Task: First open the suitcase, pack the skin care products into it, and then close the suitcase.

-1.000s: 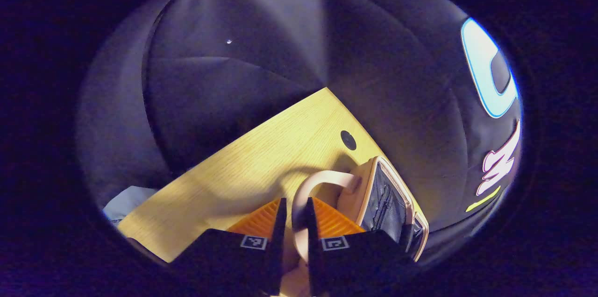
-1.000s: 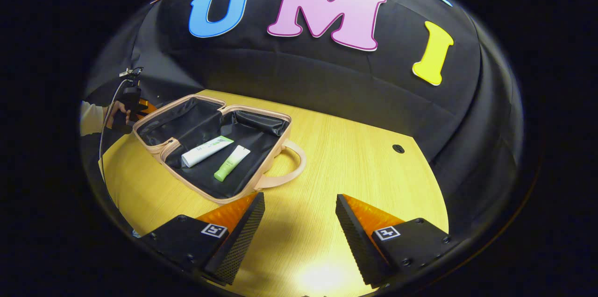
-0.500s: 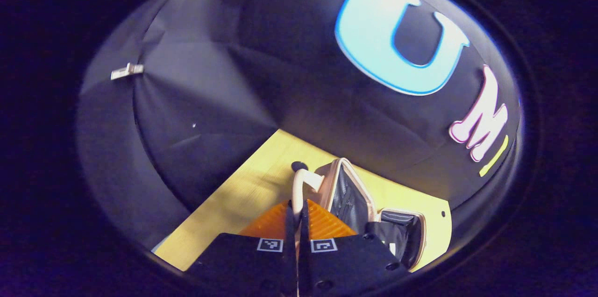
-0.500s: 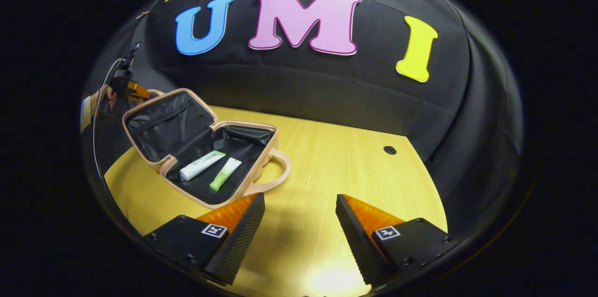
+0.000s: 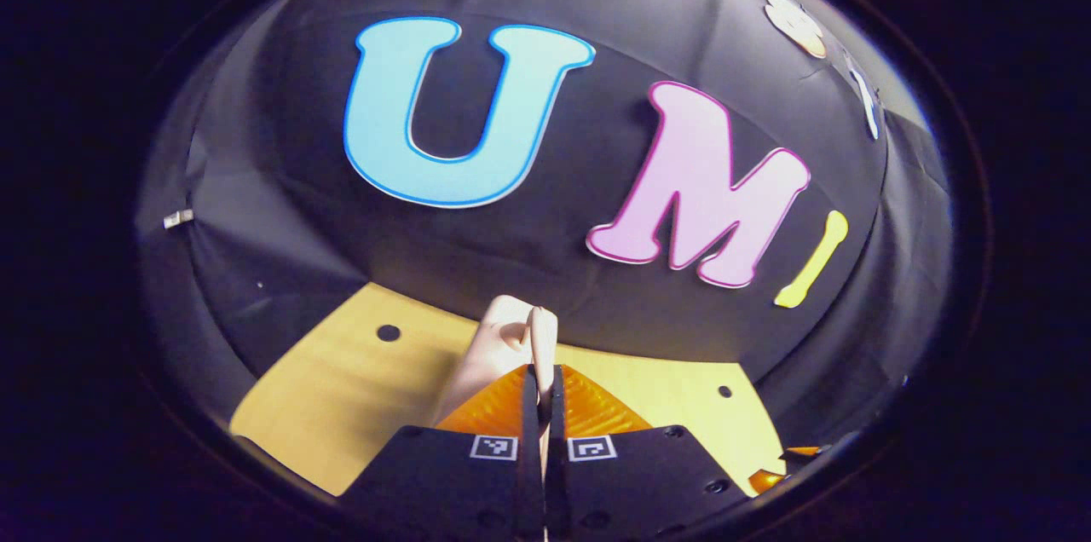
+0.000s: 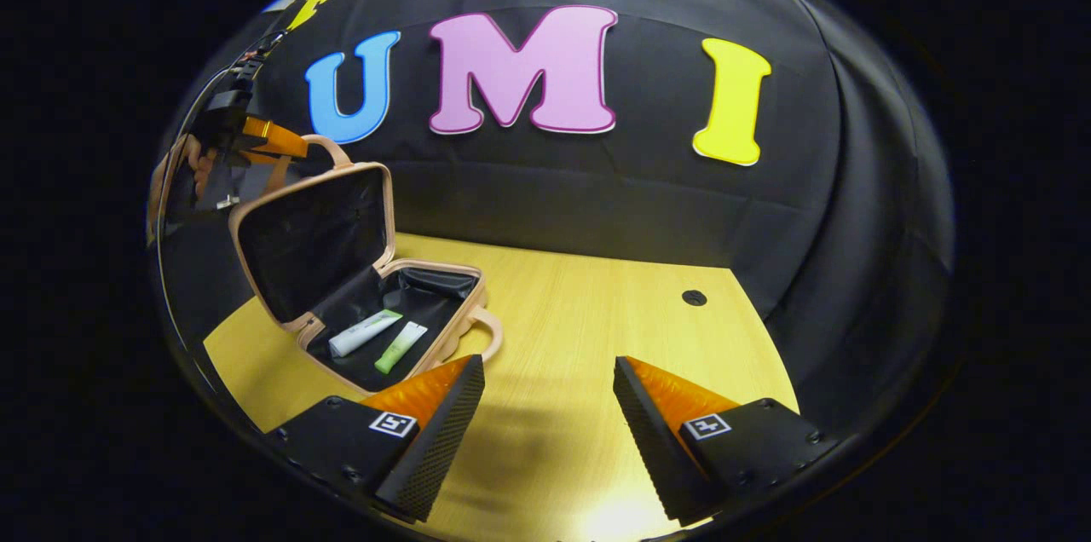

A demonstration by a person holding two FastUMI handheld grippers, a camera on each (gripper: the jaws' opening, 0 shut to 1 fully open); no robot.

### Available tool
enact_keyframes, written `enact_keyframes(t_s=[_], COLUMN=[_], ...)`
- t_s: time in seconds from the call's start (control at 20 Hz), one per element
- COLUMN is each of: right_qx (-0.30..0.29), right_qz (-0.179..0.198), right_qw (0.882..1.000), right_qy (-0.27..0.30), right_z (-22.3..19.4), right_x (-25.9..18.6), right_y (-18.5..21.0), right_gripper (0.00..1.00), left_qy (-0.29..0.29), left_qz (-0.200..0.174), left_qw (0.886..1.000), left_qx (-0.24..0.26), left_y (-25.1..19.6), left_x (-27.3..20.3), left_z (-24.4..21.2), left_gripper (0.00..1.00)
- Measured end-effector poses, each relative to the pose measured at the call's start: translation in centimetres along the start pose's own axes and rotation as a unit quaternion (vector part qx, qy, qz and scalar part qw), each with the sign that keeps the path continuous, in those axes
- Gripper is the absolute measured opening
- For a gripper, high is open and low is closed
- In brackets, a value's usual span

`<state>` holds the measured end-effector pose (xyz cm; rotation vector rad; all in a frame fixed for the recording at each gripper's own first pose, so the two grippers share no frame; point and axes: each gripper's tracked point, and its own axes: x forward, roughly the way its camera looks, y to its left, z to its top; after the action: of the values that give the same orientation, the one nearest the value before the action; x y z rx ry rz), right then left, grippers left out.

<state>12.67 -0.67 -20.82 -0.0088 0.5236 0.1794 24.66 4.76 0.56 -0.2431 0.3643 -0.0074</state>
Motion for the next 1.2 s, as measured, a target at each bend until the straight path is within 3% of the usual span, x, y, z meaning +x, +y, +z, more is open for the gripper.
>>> enact_keyframes(t_s=[0.1, 0.2, 0.55, 0.65, 0.8, 0.85, 0.9, 1.0, 1.1, 1.2], right_qx=[0.005, 0.008, 0.028, 0.036, 0.045, 0.046, 0.044, 0.045, 0.044, 0.037], right_qz=[0.001, 0.001, -0.02, -0.032, -0.043, -0.045, -0.047, -0.049, -0.05, -0.049], right_qw=[1.0, 1.0, 0.999, 0.999, 0.998, 0.998, 0.998, 0.997, 0.997, 0.996], right_qy=[0.0, -0.002, 0.001, 0.003, -0.003, -0.008, -0.012, -0.025, -0.044, -0.064], right_z=[0.2, 0.3, -0.6, -1.0, -0.6, -0.2, 0.2, 1.5, 3.2, 4.8], right_x=[-0.4, -1.0, -2.8, -3.3, -4.7, -5.2, -5.8, -7.3, -9.1, -10.9], right_y=[-1.1, -2.1, -5.2, -5.7, -5.7, -5.5, -5.2, -4.3, -3.2, -2.0], right_gripper=[0.97, 0.97, 0.97, 0.97, 0.97, 0.97, 0.97, 0.97, 0.97, 0.97], left_qy=[0.02, 0.059, 0.158, 0.166, 0.146, 0.133, 0.115, 0.054, -0.019, -0.07], left_qz=[-0.038, -0.065, -0.056, -0.061, -0.103, -0.108, -0.098, -0.065, -0.037, -0.006], left_qw=[0.998, 0.995, 0.986, 0.984, 0.982, 0.984, 0.988, 0.994, 0.991, 0.985], left_qx=[-0.043, -0.053, -0.018, -0.02, -0.061, -0.052, -0.021, 0.063, 0.131, 0.157], left_y=[-5.0, -8.7, -11.9, -11.9, -14.0, -14.1, -13.8, -12.7, -12.4, -11.6], left_x=[1.5, 3.2, 10.6, 11.2, 10.9, 9.7, 8.4, 5.6, 1.0, -4.0], left_z=[-4.3, -9.6, -23.2, -25.3, -25.2, -24.3, -23.5, -19.8, -15.1, -11.6], left_gripper=[0.07, 0.07, 0.07, 0.14, 0.37, 0.46, 0.67, 0.99, 0.96, 0.96])
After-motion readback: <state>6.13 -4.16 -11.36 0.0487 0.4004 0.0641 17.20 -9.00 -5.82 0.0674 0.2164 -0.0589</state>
